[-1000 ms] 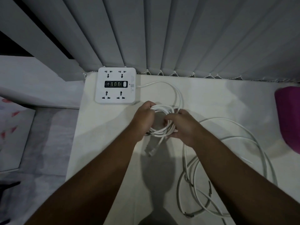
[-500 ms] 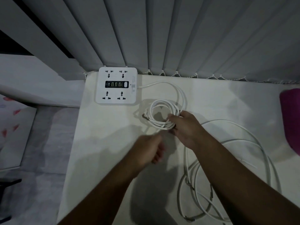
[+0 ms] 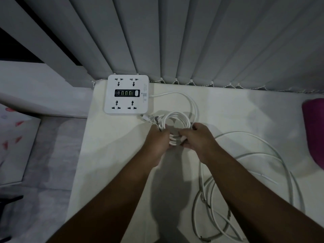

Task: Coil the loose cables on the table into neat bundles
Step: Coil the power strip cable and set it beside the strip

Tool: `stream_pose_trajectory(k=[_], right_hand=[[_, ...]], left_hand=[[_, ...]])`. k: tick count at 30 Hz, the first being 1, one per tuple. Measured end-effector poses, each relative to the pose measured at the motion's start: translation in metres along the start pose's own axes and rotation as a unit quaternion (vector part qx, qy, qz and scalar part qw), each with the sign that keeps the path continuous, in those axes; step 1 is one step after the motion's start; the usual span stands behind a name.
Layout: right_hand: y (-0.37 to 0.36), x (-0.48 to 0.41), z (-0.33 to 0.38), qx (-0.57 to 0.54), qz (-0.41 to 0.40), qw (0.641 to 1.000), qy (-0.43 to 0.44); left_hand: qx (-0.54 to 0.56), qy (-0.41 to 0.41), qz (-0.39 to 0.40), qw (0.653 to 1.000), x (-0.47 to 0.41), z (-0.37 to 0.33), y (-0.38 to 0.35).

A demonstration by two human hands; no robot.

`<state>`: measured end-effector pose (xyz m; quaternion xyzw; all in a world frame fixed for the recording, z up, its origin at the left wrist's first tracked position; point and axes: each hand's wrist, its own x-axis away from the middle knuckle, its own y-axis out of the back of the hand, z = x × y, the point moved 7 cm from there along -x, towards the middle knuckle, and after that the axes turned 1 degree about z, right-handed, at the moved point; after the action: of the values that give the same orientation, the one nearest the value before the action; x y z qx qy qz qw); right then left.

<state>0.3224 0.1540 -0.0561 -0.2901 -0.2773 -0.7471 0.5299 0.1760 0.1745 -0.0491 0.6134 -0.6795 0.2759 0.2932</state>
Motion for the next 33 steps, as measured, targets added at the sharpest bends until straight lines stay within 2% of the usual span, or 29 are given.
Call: stream_pose_trajectory(k=[2, 5, 8, 11, 15, 22, 25, 27, 30, 33], right_hand=[[0.006, -0.004, 0.014, 0.035, -0.018, 0.998, 0.047], [0.013, -0.011, 0.031, 0.061, -0.029, 0.994, 0.085], [0.017, -0.019, 0.036, 0.106, -0.008, 0.99, 0.088], [0.022, -0.024, 0.032, 0.129, -0.035, 0.988, 0.082], [0.02, -0.028, 0.036, 0.28, -0.062, 0.952, 0.109], [0.008, -0.032, 0.037, 0.315, -0.033, 0.94, 0.129], [0.009, -0.036, 0.042, 0.326, -0.028, 0.928, 0.176], [0.009, -0.031, 0.049, 0.333, -0.026, 0.908, 0.255], [0.002, -0.017, 0.062, 0.343, -0.009, 0.851, 0.398], [-0.006, -0.009, 0.06, 0.37, -0.003, 0.796, 0.478]], left_hand=[[-0.02, -0.015, 0.006, 1.0, -0.002, -0.008, -0.001], [-0.073, -0.06, -0.031, 0.995, 0.004, -0.013, -0.004], [-0.155, -0.106, -0.008, 0.982, 0.009, -0.012, -0.017], [-0.253, -0.097, -0.002, 0.963, -0.006, -0.02, -0.014], [-0.411, -0.087, 0.029, 0.907, -0.031, -0.045, -0.003], [-0.54, -0.201, 0.007, 0.817, -0.044, -0.086, -0.015], [-0.587, -0.228, 0.007, 0.777, -0.047, -0.092, -0.015], [-0.619, -0.235, 0.01, 0.749, -0.051, -0.092, -0.015], [-0.637, -0.269, 0.017, 0.722, -0.055, -0.095, -0.018], [-0.598, -0.34, -0.022, 0.725, -0.05, -0.101, -0.017]])
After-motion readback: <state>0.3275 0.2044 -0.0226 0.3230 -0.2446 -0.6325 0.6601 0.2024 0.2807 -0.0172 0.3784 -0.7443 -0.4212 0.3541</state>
